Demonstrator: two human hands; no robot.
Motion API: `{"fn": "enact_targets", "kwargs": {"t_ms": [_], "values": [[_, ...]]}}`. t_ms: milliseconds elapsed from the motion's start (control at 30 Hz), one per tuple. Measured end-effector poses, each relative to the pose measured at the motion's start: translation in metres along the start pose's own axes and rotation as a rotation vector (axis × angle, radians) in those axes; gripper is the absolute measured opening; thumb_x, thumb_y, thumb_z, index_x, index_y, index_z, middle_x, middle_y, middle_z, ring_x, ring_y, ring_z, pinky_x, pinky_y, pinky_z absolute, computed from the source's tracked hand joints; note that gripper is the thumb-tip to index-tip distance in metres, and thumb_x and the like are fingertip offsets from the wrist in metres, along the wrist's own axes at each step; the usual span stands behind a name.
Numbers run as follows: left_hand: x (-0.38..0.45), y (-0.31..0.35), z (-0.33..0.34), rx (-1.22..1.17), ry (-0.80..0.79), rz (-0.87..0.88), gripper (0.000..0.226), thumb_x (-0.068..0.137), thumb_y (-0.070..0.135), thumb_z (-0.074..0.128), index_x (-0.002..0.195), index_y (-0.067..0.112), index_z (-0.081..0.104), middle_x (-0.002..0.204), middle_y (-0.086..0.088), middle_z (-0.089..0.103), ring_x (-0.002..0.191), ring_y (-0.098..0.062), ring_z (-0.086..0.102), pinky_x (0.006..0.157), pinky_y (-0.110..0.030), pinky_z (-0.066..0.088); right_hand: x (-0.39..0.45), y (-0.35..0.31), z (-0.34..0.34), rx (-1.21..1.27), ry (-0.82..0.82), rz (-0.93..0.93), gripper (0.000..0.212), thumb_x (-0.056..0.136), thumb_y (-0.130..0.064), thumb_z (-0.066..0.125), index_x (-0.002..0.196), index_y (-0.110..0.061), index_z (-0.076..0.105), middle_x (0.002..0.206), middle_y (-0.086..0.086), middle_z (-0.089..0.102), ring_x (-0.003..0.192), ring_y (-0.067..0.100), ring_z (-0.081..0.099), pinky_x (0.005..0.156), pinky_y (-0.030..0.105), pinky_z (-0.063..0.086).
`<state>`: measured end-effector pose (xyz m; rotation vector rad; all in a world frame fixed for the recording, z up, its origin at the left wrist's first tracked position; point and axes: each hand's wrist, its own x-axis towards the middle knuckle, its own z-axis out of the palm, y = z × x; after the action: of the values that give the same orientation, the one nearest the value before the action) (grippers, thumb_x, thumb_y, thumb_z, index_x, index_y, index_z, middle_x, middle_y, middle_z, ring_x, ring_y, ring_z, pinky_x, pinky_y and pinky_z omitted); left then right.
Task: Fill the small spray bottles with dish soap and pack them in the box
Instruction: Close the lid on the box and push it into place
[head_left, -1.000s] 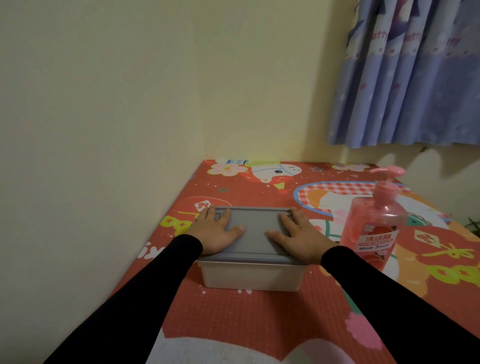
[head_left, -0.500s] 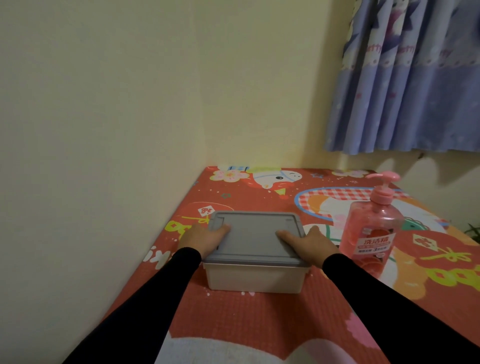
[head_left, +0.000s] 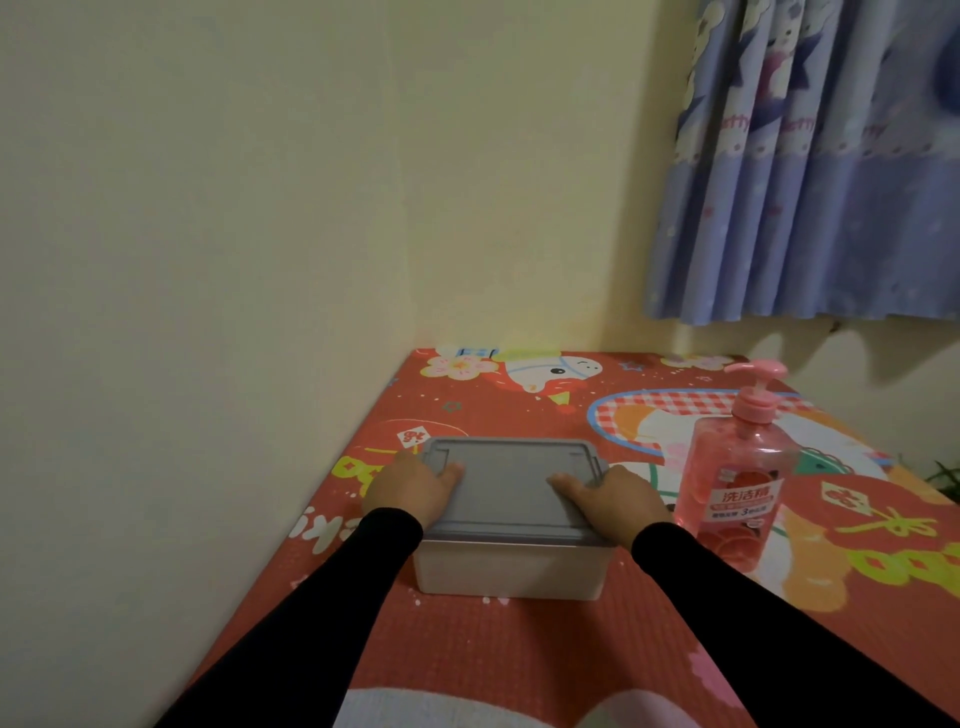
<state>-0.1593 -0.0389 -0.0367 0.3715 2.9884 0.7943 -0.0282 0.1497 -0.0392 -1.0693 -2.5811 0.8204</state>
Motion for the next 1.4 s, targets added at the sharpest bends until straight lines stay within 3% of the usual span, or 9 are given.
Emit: {"fn": "enact_targets", "kwargs": {"t_ms": [100,333,533,733,900,1000,1100,1200,1400], "values": [[-0.003,0.005,-0.001,0.063,0.004,0.028,0.071,0.091,0.061,0.046,0.126,-0.001,0.052,0.123,-0.019,0.062,0.108,-0.034,0.060,0.078,-0.033,0.044,0.002,-0.003,0.001,-0.073,-0.038,-0.026,0.067,0.083,-0.067,0.050,0.103,-0.004,0.063,0.072,0.002,0.055,0.064,0.017,0.054,0.052,0.025,0.037],[-0.008,0.009,-0.001,0.154,-0.014,0.050,0.065,0.097,0.056,0.038,0.118,-0.002,0.058,0.115,-0.018,0.065,0.097,-0.031,0.062,0.069,-0.030,0.039,0.006,-0.005,0.004,-0.058,-0.043,-0.001,0.065,0.086,-0.062,0.051,0.107,-0.002,0.063,0.087,0.007,0.060,0.076,0.022,0.058,0.066,0.028,0.042],[-0.013,0.016,-0.003,0.157,-0.001,0.092,0.042,0.100,0.042,0.039,0.081,0.007,0.053,0.085,-0.011,0.053,0.076,-0.024,0.047,0.068,-0.029,0.035,0.005,-0.012,0.005,-0.074,-0.041,0.021,0.057,0.090,-0.054,0.052,0.112,-0.002,0.061,0.109,0.014,0.067,0.094,0.027,0.063,0.073,0.029,0.044],[-0.017,0.012,-0.010,0.152,-0.030,0.138,0.052,0.101,0.046,0.035,0.100,0.002,0.063,0.097,-0.017,0.063,0.084,-0.028,0.055,0.072,-0.030,0.039,0.001,-0.011,0.003,-0.055,-0.062,0.010,0.058,0.091,-0.055,0.049,0.111,-0.002,0.060,0.107,0.014,0.067,0.093,0.027,0.063,0.072,0.029,0.043],[-0.015,-0.032,-0.020,-0.430,-0.270,0.244,0.059,0.086,0.071,0.040,0.104,0.022,0.068,0.103,0.004,0.072,0.095,-0.013,0.067,0.091,-0.034,0.049,-0.016,0.018,0.001,0.258,-0.058,-0.071,0.068,0.087,-0.070,0.035,0.115,-0.012,0.055,0.113,0.003,0.060,0.099,0.019,0.056,0.084,0.034,0.045],[-0.018,-0.062,-0.015,-0.607,-0.405,0.275,0.071,0.060,0.084,0.061,0.117,0.043,0.058,0.112,0.018,0.069,0.104,-0.002,0.065,0.099,-0.039,0.049,-0.041,0.033,-0.001,0.538,-0.165,-0.205,0.055,0.084,-0.068,0.042,0.129,-0.035,0.046,0.118,-0.015,0.058,0.100,-0.003,0.059,0.079,0.018,0.046],[-0.026,-0.075,0.000,-0.641,-0.480,0.315,0.092,0.061,0.053,0.085,0.137,0.047,0.035,0.125,0.020,0.062,0.113,0.001,0.060,0.095,-0.027,0.050,-0.052,0.048,0.008,0.580,-0.209,-0.313,0.060,0.080,-0.047,0.066,0.129,-0.049,0.031,0.115,-0.030,0.056,0.094,-0.021,0.057,0.070,0.002,0.046],[-0.034,-0.075,0.016,-0.733,-0.452,0.325,0.107,0.057,0.021,0.093,0.141,0.036,0.029,0.126,0.015,0.062,0.114,0.001,0.059,0.089,-0.018,0.051,-0.050,0.061,0.025,0.499,-0.206,-0.340,0.094,0.067,-0.042,0.084,0.139,-0.046,0.024,0.122,-0.031,0.056,0.111,-0.014,0.055,0.085,0.007,0.048],[-0.027,-0.069,0.031,-0.807,-0.376,0.283,0.103,0.054,0.008,0.092,0.138,0.027,0.036,0.123,0.009,0.063,0.112,-0.005,0.059,0.089,-0.023,0.051,-0.049,0.058,0.035,0.474,-0.107,-0.311,0.090,0.068,-0.025,0.085,0.132,-0.043,0.024,0.110,-0.038,0.047,0.090,-0.029,0.046,0.070,-0.008,0.035]]}}
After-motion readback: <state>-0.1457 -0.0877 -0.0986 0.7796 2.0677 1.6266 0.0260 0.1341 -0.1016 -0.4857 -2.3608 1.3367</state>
